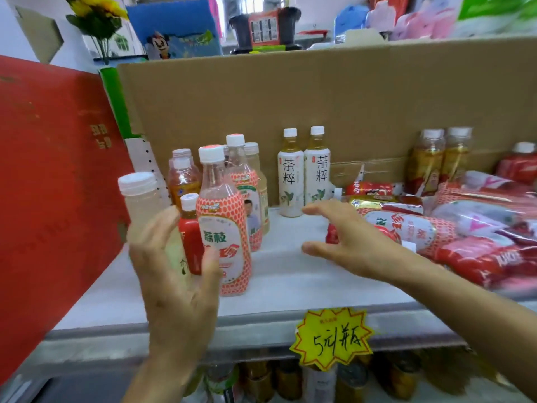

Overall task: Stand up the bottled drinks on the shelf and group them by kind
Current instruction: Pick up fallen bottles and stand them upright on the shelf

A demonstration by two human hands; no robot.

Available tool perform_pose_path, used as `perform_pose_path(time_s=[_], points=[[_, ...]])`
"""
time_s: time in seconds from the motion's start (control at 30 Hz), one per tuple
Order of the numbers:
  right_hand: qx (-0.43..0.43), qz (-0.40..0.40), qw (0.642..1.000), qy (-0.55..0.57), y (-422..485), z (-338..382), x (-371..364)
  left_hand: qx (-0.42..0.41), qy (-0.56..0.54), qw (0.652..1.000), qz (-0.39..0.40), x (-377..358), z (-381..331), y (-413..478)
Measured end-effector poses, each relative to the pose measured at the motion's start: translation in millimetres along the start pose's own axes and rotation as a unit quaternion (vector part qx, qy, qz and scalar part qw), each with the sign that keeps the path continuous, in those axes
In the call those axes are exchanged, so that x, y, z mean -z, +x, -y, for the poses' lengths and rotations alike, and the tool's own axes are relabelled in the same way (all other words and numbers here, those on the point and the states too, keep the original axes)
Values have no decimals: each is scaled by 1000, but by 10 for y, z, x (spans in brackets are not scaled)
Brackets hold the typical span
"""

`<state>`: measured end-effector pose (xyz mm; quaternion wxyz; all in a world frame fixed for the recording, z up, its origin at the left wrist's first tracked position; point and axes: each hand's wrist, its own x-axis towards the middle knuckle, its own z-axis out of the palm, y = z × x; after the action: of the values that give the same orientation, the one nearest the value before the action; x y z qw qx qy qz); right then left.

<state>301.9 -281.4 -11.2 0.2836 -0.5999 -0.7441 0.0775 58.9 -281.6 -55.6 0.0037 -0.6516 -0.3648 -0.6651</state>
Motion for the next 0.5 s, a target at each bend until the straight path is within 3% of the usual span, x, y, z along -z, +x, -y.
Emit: perform_pose_path(time_s=[0.1, 0.2, 0.33, 0.4, 0.5], points=[[-34, -30, 998, -40, -102, -410, 377, -82, -34, 981, 172, -443, -330, -18], [-42, -47, 997, -52, -131, -717, 689, -101, -11, 940, 324, -988, -511, 21], [-52, 31, 993, -102, -112, -1039, 963, -88, 76, 866, 487, -1654, -587, 93], [-51, 86, 987, -128, -116, -1171, 1034, -95, 131, 831, 532, -1838, -610, 108], [-32, 142, 975, -170, -97, -1316, 1103, -145, 204, 814, 524, -1929, -603, 117]])
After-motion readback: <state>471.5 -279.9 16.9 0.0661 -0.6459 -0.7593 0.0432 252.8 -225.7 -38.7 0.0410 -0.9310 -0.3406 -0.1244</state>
